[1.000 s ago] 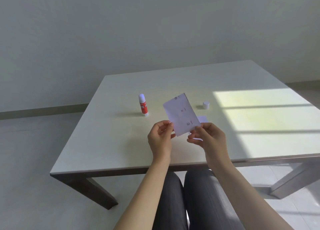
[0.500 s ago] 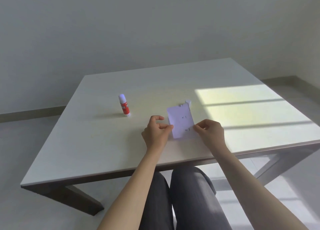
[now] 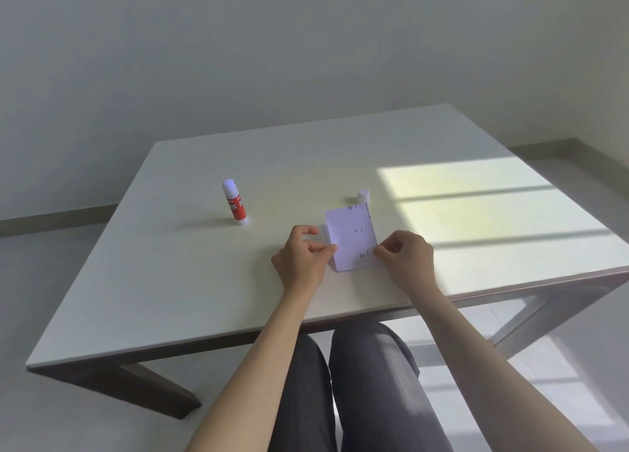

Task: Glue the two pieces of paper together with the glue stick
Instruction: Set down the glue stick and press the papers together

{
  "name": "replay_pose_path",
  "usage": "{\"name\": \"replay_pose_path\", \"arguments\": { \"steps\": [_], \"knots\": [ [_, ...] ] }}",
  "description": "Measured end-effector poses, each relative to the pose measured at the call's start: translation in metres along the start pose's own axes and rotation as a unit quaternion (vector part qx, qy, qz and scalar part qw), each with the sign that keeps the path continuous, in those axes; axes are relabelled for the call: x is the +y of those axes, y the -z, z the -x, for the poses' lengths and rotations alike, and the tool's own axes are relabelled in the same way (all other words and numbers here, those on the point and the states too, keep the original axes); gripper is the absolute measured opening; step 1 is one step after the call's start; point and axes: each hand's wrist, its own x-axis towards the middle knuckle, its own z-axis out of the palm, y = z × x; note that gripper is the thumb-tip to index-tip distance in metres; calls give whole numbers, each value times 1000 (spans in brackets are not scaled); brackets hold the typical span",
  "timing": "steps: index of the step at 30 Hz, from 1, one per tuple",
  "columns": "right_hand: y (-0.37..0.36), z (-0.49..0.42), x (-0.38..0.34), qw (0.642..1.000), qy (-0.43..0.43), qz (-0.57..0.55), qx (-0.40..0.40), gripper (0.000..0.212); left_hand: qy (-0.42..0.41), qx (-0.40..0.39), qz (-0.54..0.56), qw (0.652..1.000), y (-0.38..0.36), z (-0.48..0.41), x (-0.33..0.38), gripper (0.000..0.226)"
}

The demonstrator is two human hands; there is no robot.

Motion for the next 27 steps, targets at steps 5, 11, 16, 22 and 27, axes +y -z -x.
{"name": "replay_pose_path", "arguments": {
  "steps": [5, 11, 16, 22, 27],
  "knots": [
    [-3, 0, 3, 1000, 13, 19, 4, 10, -14, 10, -28, 999, -2, 1, 0, 32],
    [-9, 3, 5, 996, 44, 72, 20, 19, -79, 40, -95, 992, -8, 6, 1, 25],
    [-9, -2, 9, 994, 55, 91, 9, 21, -95, 15, -148, 984, -7, 5, -2, 41],
    [-10, 1, 14, 970, 134, 204, -26, 33, -163, -99, -258, 947, -4, 4, -5, 52],
    [-10, 3, 15, 965, 144, 218, -23, 30, -133, -99, -233, 958, 2, 8, -7, 59]
  ]
}}
